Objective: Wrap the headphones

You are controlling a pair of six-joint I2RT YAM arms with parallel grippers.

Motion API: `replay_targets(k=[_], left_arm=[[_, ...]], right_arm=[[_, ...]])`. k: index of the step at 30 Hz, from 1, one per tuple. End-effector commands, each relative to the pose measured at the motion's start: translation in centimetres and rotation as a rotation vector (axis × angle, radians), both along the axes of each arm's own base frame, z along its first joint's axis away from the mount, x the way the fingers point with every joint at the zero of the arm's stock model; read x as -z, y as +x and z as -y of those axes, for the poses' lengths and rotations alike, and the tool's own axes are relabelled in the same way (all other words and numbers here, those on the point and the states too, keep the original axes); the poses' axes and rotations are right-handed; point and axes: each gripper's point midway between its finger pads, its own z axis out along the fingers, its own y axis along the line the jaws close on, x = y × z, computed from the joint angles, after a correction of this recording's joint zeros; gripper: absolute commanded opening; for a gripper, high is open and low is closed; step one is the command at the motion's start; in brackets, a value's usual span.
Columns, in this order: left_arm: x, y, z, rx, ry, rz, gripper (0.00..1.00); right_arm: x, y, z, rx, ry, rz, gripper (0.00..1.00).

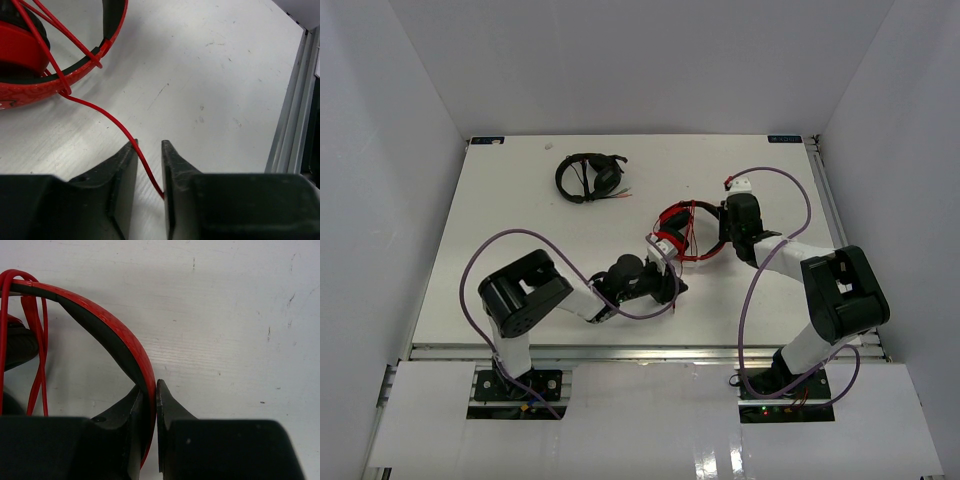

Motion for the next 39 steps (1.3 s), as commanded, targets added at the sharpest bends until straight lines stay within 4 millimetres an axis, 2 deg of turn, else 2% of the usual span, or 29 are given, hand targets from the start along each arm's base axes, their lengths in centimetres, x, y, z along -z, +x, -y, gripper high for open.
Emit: replay_targets(k=[1, 4, 9, 10, 12, 14, 17, 18, 20, 22, 25, 26, 28, 31, 34, 39], left_arm=[[-4.3, -1.5, -0.1, 0.066, -0.052, 0.045, 0.46], [-5.6, -2.4, -0.9, 0.084, -0.049, 0.061, 0.53], [-6.5, -3.7, -3.0, 0.081, -0.033, 0.071, 0.60], [-7.5, -3.8, -3.4, 0.079, -0.045, 0.097, 0.62], [-8.0, -4.0, -4.3, 0.066, -0.026, 0.113, 0.65], [-9.4, -4.0, -5.3, 0.049, -0.016, 0.148, 0.71], [-11.3, -4.0, -6.8, 0.019, 0.016, 0.191, 0.73], [-12.0, -3.9, -7.5, 0.000, 0.031, 0.205, 0.73], [-13.2, -3.8, -9.3, -0.052, 0.072, 0.228, 0.75], [-13.7, -3.6, -11.2, -0.104, 0.126, 0.240, 0.77], [-15.4, -3.9, -15.0, -0.195, 0.167, 0.292, 0.80], [-15.5, -3.9, -15.9, -0.220, 0.176, 0.294, 0.82], [-15.9, -4.7, -17.9, -0.254, 0.178, 0.301, 0.85], [-16.0, -5.8, -19.4, -0.270, 0.127, 0.302, 0.92], [-17.1, -6.6, -19.9, -0.267, 0.056, 0.328, 0.98], [-17.7, -6.6, -20.3, -0.285, 0.035, 0.339, 0.98]], right_arm=[[-3.0, 2.3, -0.7, -0.002, 0.044, 0.125, 0.08], [-2.8, 2.1, -0.8, -0.016, 0.041, 0.119, 0.11], [-3.1, 1.7, -1.1, -0.053, 0.056, 0.122, 0.32], [-3.3, 1.6, -1.1, -0.062, 0.060, 0.126, 0.35], [-3.8, 1.5, -1.0, -0.071, 0.066, 0.137, 0.51], [-4.3, 1.4, -0.9, -0.085, 0.074, 0.148, 0.66], [-6.1, 1.2, -0.3, -0.104, 0.085, 0.184, 0.88], [-6.6, 1.0, -0.2, -0.125, 0.093, 0.189, 0.92], [-7.8, 0.3, -0.4, -0.219, 0.108, 0.188, 0.93], [-10.2, -1.2, -1.6, -0.415, 0.100, 0.214, 0.91], [-11.4, -5.3, -1.5, -0.575, 0.080, 0.135, 0.90], [-11.6, -6.0, -1.4, -0.580, 0.079, 0.122, 0.90], [-11.5, -7.3, -0.4, -0.514, 0.089, 0.082, 0.90], [-12.5, -10.0, 1.5, -0.431, 0.058, 0.127, 0.90], [-13.2, -11.1, 4.1, -0.295, 0.002, 0.199, 0.90], [-14.2, -12.4, 6.4, -0.166, -0.003, 0.237, 0.90]])
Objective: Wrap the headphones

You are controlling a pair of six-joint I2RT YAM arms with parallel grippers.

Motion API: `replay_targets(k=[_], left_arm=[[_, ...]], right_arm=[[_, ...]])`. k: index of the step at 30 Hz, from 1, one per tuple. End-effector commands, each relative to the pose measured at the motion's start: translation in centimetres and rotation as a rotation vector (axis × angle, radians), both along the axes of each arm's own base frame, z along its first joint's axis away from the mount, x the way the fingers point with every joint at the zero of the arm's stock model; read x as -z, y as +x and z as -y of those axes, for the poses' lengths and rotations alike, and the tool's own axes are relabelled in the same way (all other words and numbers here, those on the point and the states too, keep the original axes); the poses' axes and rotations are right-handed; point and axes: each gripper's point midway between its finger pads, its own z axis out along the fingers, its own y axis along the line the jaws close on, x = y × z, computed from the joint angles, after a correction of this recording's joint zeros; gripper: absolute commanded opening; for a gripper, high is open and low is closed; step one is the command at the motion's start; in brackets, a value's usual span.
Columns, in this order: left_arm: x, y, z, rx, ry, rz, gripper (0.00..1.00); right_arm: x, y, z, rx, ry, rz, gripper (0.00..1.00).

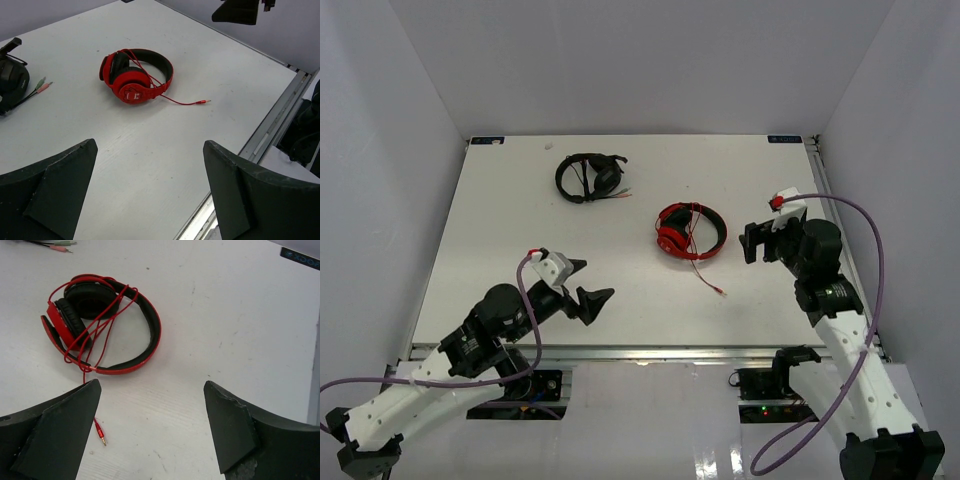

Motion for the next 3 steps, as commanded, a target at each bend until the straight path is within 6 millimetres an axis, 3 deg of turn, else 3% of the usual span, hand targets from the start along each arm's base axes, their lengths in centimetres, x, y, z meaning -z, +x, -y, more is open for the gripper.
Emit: replay_targets(k=[1, 3], left_arm=[[1.48, 0.09, -0.62, -0.026, 0.038, -0.033, 0.98], [1.53, -0.06, -0.47, -0.015, 0.037, -0.036, 0.98]], right_arm=[[0.63, -0.84, 2.99, 0.156, -0.010, -0.032, 0.90], [0.60, -0.78, 3.41, 0.159, -0.020, -0.030, 0.90]])
